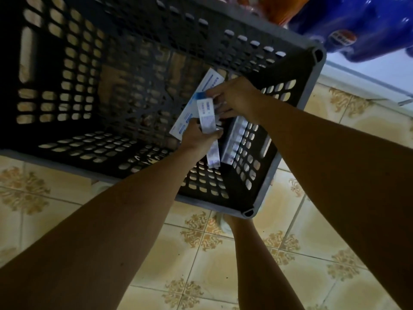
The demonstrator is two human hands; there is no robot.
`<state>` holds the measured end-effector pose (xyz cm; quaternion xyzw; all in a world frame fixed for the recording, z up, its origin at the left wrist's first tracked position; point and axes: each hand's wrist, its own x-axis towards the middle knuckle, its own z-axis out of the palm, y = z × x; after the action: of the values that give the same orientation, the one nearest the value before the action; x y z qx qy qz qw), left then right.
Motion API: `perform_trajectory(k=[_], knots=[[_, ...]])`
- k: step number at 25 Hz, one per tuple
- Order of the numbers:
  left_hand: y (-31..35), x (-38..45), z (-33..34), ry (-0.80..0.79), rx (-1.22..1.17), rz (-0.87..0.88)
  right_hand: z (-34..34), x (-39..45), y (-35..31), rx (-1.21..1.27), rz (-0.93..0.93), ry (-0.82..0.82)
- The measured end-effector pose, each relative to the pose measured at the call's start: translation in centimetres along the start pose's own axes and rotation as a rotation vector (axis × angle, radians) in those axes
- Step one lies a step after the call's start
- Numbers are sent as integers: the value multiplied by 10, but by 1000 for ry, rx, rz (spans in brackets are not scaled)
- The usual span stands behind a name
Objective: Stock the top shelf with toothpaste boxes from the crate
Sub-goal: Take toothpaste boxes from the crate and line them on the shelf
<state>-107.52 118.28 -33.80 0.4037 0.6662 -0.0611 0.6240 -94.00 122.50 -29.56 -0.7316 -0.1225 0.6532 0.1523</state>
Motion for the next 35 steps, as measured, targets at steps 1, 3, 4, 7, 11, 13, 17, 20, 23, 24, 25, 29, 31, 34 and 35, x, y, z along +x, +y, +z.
perform_trajectory(k=[1, 3, 4, 7, 11, 13, 17, 20, 23, 24, 25, 29, 31, 34, 35], knots=[[3, 2, -1, 75, -51, -11, 3, -5, -1, 26, -27, -54], [5, 5, -6, 168, -103, -18, 8, -7, 3, 119, -51, -110], [5, 6, -11, 193, -124, -17, 9, -2, 9, 167, -49, -62], [1, 9, -35, 206, -274, -51, 11, 21, 30, 99, 12, 274], [-4, 27, -77, 46, -324, -67, 22, 37, 44, -325, 17, 331], [-7, 30, -91, 22, -342, -77, 27, 40, 40, -289, 42, 331], [-15, 35, -101, 38, -426, -119, 31, 33, 41, -52, -5, 302], [-11, 32, -94, 28, -466, -122, 34, 24, 38, 205, -57, 291], [-6, 28, -84, -24, -487, -73, 48, 22, 42, 369, -107, 297], [-6, 28, -84, -31, -498, -59, 54, 21, 45, 409, -97, 321], [-4, 26, -84, -40, -505, -48, 58, 21, 48, 466, -83, 353], [5, 12, -94, -112, -549, -46, 51, 15, 51, 637, 1, 450], [16, 1, -100, -157, -553, -49, 40, 4, 39, 629, 22, 420], [37, -18, -108, -149, -514, -3, 27, -32, 17, 666, 7, 285], [45, -29, -112, -154, -496, 25, 25, -46, 9, 665, -3, 242]])
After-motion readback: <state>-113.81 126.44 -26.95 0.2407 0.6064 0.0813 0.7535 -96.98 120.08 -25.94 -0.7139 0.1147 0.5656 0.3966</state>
